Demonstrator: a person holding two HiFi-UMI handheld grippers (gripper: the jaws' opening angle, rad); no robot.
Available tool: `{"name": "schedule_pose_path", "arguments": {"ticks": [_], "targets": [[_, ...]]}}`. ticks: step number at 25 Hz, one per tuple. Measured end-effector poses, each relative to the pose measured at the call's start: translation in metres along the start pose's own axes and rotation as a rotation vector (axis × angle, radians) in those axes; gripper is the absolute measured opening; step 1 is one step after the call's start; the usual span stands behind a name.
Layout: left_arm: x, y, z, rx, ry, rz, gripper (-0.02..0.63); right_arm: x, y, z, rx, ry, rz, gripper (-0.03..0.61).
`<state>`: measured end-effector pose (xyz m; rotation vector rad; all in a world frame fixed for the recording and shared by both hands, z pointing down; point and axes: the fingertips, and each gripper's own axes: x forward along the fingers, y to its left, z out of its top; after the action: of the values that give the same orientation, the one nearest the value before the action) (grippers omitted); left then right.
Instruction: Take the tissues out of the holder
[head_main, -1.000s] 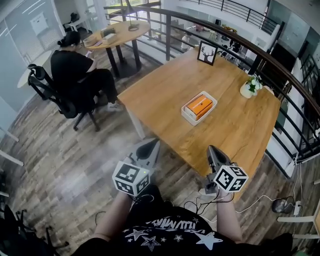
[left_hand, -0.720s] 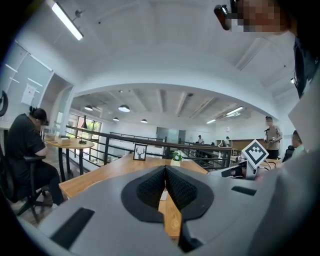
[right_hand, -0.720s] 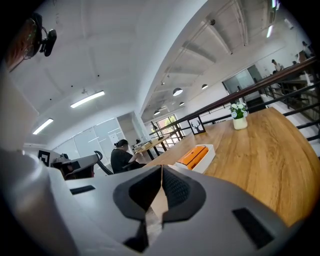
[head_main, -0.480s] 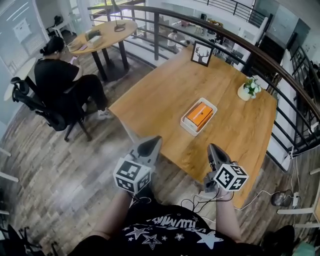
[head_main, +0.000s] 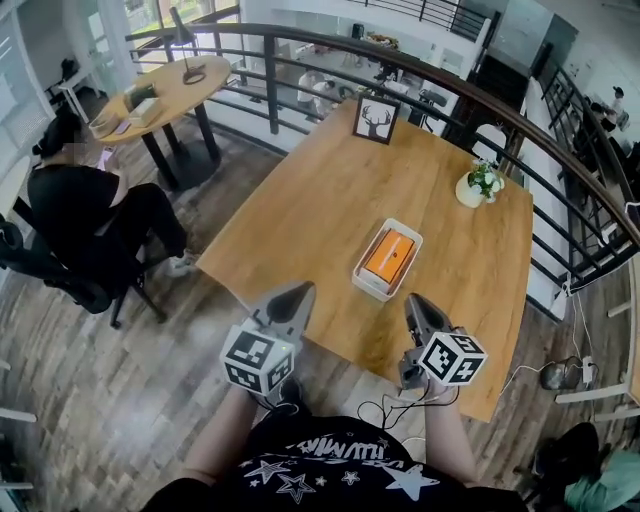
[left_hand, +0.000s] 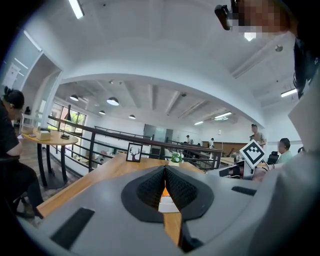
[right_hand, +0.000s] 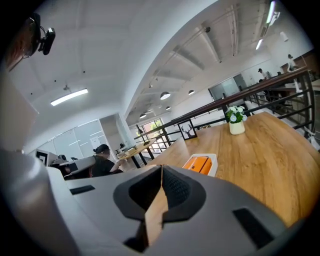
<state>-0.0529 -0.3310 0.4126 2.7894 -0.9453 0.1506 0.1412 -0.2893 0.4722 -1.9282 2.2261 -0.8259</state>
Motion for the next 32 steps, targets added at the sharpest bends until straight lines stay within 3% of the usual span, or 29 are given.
{"name": "schedule_pose_path", "arguments": {"ticks": [15,21,32], "targets": [[0.029,0.072,0.012,0.005,0.046,-0.198,0.014,0.05,0.025,0.004,0.052,-0.05,-0.177,0.017],[0.037,0.08,0.006,-0.009,0.071,-0.234,0.013,0.055,0.026,0.008,0.066,-0.066,-0.208,0.017],[0.087,0.08,0.012,0.011,0.09,-0.249,0.014,0.077,-0.015,0.025,0.092,-0.076,-0.232,0.017]]}}
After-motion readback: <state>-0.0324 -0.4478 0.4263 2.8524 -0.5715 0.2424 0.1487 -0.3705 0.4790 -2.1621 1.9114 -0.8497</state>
